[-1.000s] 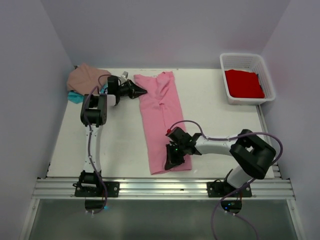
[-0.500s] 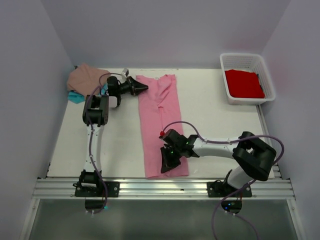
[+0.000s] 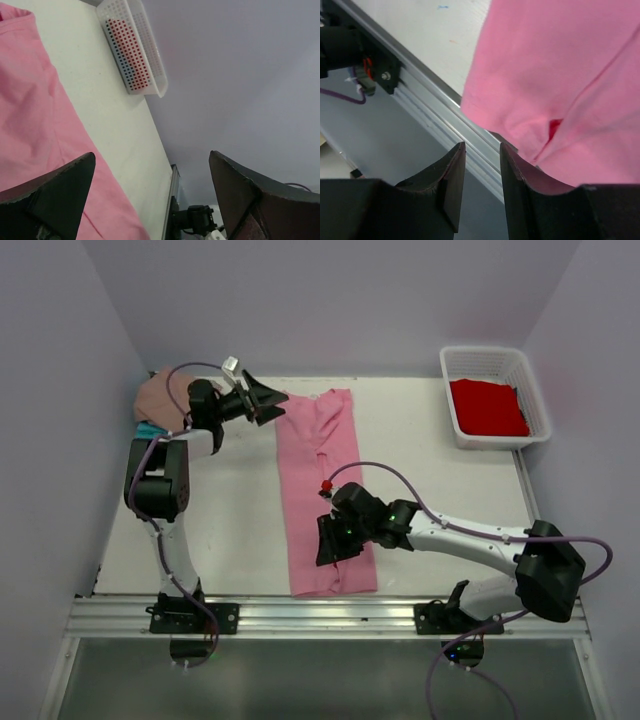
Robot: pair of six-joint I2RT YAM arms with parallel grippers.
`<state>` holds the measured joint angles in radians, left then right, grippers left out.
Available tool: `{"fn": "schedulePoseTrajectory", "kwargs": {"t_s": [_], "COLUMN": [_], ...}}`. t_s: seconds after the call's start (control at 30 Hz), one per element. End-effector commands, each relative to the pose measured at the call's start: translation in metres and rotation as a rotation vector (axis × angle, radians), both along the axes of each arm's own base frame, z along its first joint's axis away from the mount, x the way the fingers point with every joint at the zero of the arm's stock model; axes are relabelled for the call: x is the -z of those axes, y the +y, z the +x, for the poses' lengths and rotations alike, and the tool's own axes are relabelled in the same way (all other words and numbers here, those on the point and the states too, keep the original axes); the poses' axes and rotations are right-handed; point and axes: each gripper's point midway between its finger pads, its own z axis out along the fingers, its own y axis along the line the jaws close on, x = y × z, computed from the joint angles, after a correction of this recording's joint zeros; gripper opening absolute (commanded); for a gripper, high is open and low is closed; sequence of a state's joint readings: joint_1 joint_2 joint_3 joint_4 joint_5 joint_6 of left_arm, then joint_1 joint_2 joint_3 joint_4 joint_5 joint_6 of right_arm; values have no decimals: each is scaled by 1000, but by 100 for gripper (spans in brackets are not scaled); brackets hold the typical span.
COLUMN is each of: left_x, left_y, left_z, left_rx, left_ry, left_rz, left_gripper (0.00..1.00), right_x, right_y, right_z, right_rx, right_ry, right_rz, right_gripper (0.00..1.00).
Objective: Fold and stack the t-shirts
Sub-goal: Rotate the tshirt 90 degrees
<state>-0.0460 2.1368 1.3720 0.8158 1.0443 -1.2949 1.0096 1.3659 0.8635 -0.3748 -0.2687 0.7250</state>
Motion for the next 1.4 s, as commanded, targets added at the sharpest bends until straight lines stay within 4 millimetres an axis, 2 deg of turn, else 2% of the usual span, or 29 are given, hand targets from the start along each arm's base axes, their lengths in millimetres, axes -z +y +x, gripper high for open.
{"fn": "schedulePoseTrajectory", "kwargs": {"t_s": [0.0,0.03,0.07,0.1,0.17,0.2,0.33,0.47,0.7,0.8,0.93,1.03,1.13,1.3,1.37], "left_x": [49,56,54,69,78,88,115,128,114,116,126,138,153,182,191], "left_y": [9,9,10,11,10,10,-8,-29,-39,-39,-39,-38,-37,-35,-35], "left_z": [-34,-43,-49,-61,-74,-80,-104,-116,-107,-103,-102,-102,-100,-95,-93], "left_rx": [-43,-45,-59,-55,-51,-42,7,60,70,69,71,74,68,70,75], "left_ry": [41,62,53,67,93,89,155,161,127,134,152,175,199,247,261], "left_rz": [122,134,146,172,209,246,341,358,341,352,356,363,381,422,426], "left_gripper": [100,100,100,100,100,100,100,100,100,100,100,100,100,100,100], "right_x": [1,2,1,3,5,6,18,33,55,63,67,67,66,62,58], "right_y": [-17,-18,-18,-19,-21,-21,-26,-28,-26,-27,-25,-24,-24,-24,-22], "right_z": [6,7,7,6,6,6,-1,-7,-14,-16,-17,-18,-18,-19,-20], "right_rx": [61,67,71,75,83,84,96,115,120,130,141,145,147,141,132], "right_ry": [-38,-38,-36,-31,-25,-21,22,63,113,125,143,149,150,149,148], "right_rz": [-70,-76,-73,-81,-93,-98,-123,-123,-132,-139,-132,-128,-125,-121,-106], "right_gripper": [38,38,38,38,40,41,47,44,40,36,27,19,16,16,24]}}
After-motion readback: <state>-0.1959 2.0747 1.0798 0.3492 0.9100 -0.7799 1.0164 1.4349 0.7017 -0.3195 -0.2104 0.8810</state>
